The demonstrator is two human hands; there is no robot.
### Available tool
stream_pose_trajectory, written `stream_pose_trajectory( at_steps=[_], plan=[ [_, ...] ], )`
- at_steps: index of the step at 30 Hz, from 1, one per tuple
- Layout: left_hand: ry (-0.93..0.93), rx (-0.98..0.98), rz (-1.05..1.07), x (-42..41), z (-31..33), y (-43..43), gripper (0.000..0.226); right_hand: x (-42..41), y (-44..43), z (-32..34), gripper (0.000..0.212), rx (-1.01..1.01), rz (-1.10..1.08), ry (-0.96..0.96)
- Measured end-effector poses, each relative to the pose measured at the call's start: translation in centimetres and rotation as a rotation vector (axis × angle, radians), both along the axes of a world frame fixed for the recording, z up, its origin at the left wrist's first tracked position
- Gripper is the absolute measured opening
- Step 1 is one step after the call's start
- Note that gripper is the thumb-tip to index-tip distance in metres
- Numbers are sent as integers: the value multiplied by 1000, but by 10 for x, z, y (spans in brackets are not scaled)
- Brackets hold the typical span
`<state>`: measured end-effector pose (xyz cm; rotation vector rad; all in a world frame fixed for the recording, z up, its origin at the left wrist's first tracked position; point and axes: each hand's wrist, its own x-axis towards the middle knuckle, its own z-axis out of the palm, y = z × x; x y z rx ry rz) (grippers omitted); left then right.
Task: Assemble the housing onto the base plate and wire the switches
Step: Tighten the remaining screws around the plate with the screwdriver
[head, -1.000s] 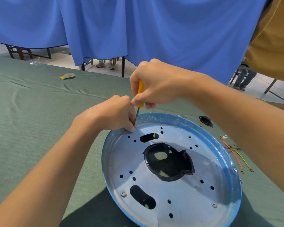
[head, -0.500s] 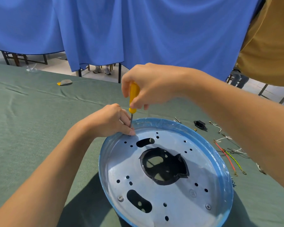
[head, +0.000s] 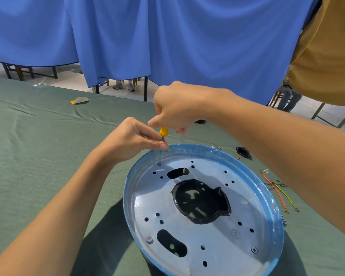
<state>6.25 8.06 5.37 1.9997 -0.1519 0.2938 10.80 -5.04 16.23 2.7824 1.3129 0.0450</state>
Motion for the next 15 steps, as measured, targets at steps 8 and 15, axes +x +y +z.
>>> stream_pose_trajectory(
  at_steps=[8,15],
  plan=[
    [55,75,-65,-1,1,3,9,0,-5,1,30,75,142,-85],
    [30,197,-21,2,0,-1,4,0,-4,2,39,95,137,-80]
  ],
)
